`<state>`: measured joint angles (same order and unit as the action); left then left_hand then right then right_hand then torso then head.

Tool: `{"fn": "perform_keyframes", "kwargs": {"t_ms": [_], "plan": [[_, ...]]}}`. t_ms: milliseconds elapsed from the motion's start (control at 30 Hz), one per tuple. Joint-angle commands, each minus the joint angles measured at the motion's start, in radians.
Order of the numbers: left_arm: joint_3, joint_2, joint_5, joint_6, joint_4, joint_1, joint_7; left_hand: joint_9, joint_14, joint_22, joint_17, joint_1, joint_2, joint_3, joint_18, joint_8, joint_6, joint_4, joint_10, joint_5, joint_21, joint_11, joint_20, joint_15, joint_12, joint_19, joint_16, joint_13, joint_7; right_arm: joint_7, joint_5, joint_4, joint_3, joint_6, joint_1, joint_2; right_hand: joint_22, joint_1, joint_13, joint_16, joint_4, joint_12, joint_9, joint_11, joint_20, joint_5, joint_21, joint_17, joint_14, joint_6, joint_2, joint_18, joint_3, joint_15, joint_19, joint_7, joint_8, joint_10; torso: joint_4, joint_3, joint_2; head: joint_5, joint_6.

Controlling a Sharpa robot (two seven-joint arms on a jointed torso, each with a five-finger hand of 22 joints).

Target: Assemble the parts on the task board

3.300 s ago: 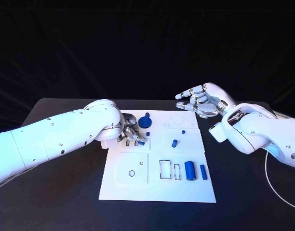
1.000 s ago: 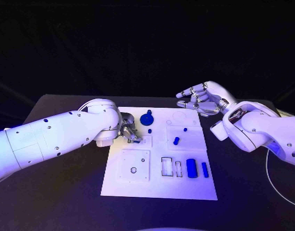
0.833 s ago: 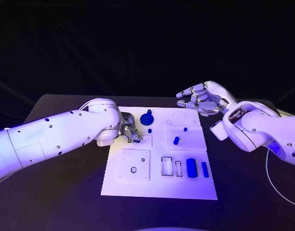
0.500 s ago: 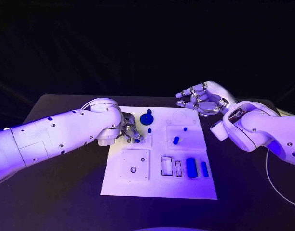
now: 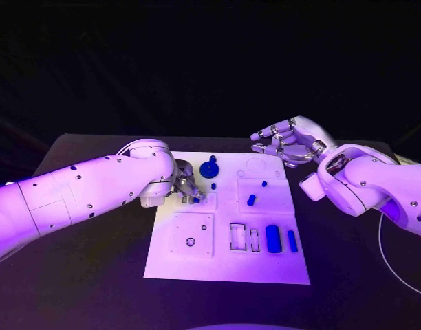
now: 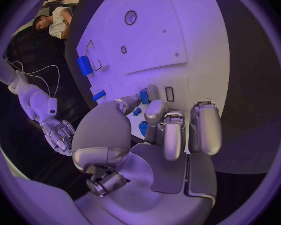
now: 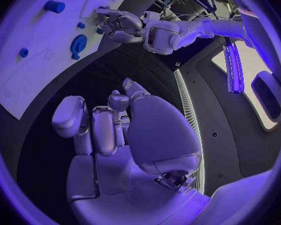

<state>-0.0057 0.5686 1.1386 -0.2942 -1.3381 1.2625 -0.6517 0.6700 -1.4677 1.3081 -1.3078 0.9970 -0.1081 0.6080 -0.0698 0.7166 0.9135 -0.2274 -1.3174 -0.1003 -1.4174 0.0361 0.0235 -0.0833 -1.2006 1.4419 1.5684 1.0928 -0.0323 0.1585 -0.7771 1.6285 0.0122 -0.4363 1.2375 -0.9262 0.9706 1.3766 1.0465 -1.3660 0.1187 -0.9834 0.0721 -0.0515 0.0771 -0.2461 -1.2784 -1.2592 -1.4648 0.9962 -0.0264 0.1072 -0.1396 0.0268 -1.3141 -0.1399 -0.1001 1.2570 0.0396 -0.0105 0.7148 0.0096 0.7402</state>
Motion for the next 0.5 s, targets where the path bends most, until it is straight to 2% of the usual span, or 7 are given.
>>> {"fn": "perform_keyframes", "kwargs": {"t_ms": [33, 233, 367, 500], "plan": [[-0.005, -0.006, -0.014, -0.022, 0.003, -0.006, 0.002, 0.001, -0.103, 0.016, -0.263, -0.005, 0.004, -0.007, 0.014, -0.002, 0.002, -0.001, -0.006, 0.002, -0.007, 0.0, -0.001, -0.008, -0.007, 0.006, 0.002, 0.002, 0.002, -0.002, 0.017, 0.0, 0.0, 0.02, 0.0, 0.001, -0.004, -0.012, -0.004, 0.005, 0.005, 0.009, -0.002, 0.0, 0.001, -0.004, 0.007, 0.003, -0.043, -0.004, 0.0, 0.007, 0.001, -0.001, 0.006, -0.004, -0.003, -0.009, 0.0006, -0.0005, 0.0, -0.001, 0.0], [-0.005, -0.004, -0.015, -0.007, 0.008, -0.006, 0.003, 0.001, -0.103, 0.027, -0.263, -0.034, -0.005, -0.056, 0.017, -0.003, 0.013, -0.022, -0.013, 0.004, -0.013, 0.002, -0.003, -0.009, -0.012, 0.012, 0.002, 0.008, 0.004, -0.002, 0.018, -0.001, 0.001, 0.021, 0.0, 0.001, -0.01, -0.013, -0.008, 0.008, 0.006, 0.013, -0.002, 0.0, 0.001, -0.005, 0.01, 0.007, -0.042, -0.004, 0.0, 0.008, 0.001, -0.001, 0.009, -0.004, -0.003, -0.011, 0.0006, -0.0008, 0.0, -0.001, 0.0], [-0.004, 0.002, -0.016, 0.017, 0.007, -0.007, 0.005, 0.002, -0.103, 0.041, -0.263, -0.07, -0.019, -0.135, 0.02, -0.005, 0.025, -0.051, -0.02, 0.005, -0.02, 0.005, -0.005, -0.012, -0.018, 0.019, 0.002, 0.014, 0.008, -0.001, 0.016, -0.002, 0.001, 0.022, 0.0, 0.001, -0.013, -0.013, -0.01, 0.009, 0.006, 0.015, -0.002, 0.0, 0.001, -0.005, 0.012, 0.009, -0.041, -0.004, 0.0, 0.008, 0.001, -0.001, 0.01, -0.004, -0.003, -0.013, 0.0006, -0.0009, 0.0, 0.0, -0.002], [-0.003, 0.01, -0.018, 0.039, 0.002, -0.007, 0.007, 0.002, -0.103, 0.051, -0.263, -0.084, -0.017, -0.203, 0.021, -0.007, 0.03, -0.06, -0.025, 0.005, -0.025, 0.008, -0.009, -0.015, -0.022, 0.023, 0.002, 0.02, 0.012, -0.002, 0.014, -0.003, 0.002, 0.023, -0.001, 0.001, -0.015, -0.014, -0.012, 0.011, 0.007, 0.017, -0.002, -0.001, 0.001, -0.005, 0.013, 0.012, -0.041, -0.005, -0.001, 0.009, 0.001, -0.001, 0.011, -0.004, -0.003, -0.014, 0.0002, -0.0012, 0.0, 0.0, -0.005]]}}
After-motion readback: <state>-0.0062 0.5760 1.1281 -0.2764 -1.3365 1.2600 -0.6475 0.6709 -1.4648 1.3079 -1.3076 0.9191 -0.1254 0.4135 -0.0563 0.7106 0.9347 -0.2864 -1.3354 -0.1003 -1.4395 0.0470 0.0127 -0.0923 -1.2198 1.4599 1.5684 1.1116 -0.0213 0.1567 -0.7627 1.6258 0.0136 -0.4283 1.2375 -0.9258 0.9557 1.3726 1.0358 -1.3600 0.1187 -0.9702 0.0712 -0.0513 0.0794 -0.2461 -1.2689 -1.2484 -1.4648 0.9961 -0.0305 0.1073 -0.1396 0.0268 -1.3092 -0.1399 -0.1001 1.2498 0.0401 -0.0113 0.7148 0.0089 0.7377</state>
